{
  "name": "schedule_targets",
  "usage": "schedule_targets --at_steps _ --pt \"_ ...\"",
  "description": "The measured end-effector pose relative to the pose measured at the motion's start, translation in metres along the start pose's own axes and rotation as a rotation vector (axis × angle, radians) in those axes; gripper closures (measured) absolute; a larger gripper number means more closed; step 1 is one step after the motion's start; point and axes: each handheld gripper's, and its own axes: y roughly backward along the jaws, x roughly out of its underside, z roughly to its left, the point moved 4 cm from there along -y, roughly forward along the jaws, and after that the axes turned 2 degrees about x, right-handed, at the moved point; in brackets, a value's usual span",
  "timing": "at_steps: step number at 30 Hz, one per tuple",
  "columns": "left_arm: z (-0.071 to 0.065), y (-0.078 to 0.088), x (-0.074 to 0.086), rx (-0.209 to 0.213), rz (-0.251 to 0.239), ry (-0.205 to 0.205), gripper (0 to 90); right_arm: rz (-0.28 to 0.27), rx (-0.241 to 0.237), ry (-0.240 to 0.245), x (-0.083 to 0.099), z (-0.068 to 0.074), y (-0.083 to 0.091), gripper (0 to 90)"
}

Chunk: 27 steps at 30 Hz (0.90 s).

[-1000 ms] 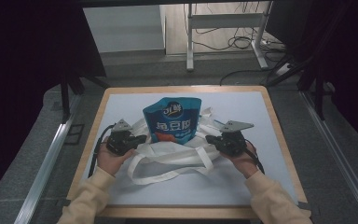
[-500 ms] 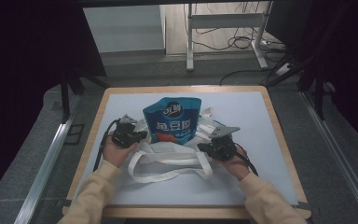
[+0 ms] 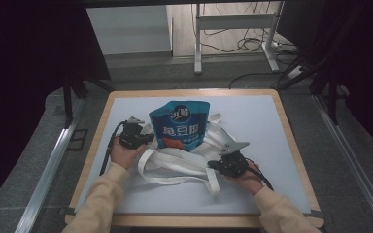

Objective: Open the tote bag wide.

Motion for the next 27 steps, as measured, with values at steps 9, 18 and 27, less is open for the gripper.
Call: schedule_targets --at_steps 9,18,27 --pt "-0.003 0.006 0.001 0.019 -0.026 -0.017 89.5 -0.017 0.014 -0.008 -0.001 0.0 0.0 89.2" --pt "-0.018 0.032 -0.001 0.045 -0.085 -0.056 89.4 -0.117 0.05 -0.017 -0.025 -0.006 0.022 89.1" --pt "-0.042 0.052 0.016 0.091 -0.085 -0.12 89.5 -0.151 0.09 -0.043 -0.05 -0.021 0.036 89.1"
